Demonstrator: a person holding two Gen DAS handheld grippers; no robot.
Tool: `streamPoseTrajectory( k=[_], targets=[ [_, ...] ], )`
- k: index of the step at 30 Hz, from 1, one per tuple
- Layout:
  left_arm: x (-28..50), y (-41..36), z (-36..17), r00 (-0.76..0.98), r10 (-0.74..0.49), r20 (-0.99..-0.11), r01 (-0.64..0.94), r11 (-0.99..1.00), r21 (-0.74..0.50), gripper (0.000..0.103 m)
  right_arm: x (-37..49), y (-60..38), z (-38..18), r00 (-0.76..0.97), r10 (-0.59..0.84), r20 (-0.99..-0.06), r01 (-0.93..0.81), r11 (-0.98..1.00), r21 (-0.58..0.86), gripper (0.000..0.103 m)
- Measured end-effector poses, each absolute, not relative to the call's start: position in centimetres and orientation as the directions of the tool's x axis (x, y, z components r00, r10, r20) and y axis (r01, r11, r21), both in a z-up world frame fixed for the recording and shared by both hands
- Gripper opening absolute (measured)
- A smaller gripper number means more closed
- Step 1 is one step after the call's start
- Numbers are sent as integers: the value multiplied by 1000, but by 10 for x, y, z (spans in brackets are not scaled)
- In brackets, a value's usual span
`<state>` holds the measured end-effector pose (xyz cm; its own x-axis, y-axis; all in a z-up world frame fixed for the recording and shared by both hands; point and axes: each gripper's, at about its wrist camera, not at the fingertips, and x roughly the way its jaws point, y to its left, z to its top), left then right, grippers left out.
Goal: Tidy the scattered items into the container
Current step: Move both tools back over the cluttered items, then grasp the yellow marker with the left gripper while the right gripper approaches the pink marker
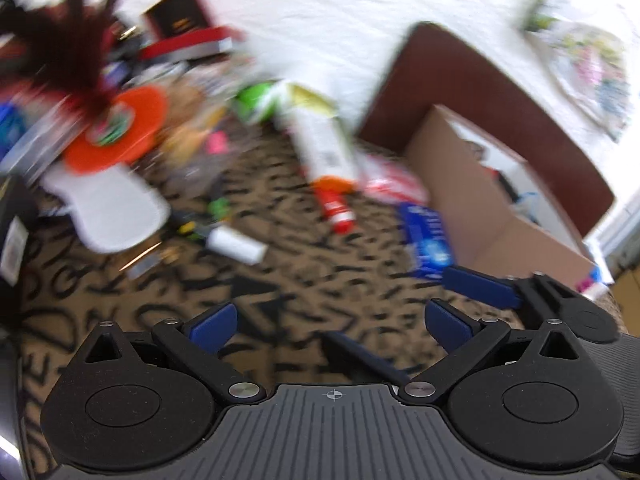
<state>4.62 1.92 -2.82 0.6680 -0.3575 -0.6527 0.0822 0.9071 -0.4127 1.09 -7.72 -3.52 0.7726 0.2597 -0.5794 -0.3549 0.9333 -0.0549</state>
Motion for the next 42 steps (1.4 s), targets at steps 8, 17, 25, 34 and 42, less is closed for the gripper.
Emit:
streamPoseTrajectory(
  k=[8,17,25,34,42],
  targets=[
    [64,44,-38,684,-356,-637,39,889,-455,100,25,-57,-51,763,249,-596,-366,927,-81,100],
    [86,49,-55,664,-331,-670,-13,891,-454,81,55,-52,-68,735,229,-638,-363,928,-85,84],
    [92,70,-61,675,-294,-677,-73,886,-458,78,79,-34,-82,684,281,-673,-424,904,-54,67],
    [96,76,-63,682,-289,-672,-80,884,-461,78,90,-22,-88,653,337,-678,-472,882,-16,51],
    [95,79,-60,684,-267,-679,-108,883,-457,82,78,-10,-86,600,440,-668,-561,827,41,40]
  ],
)
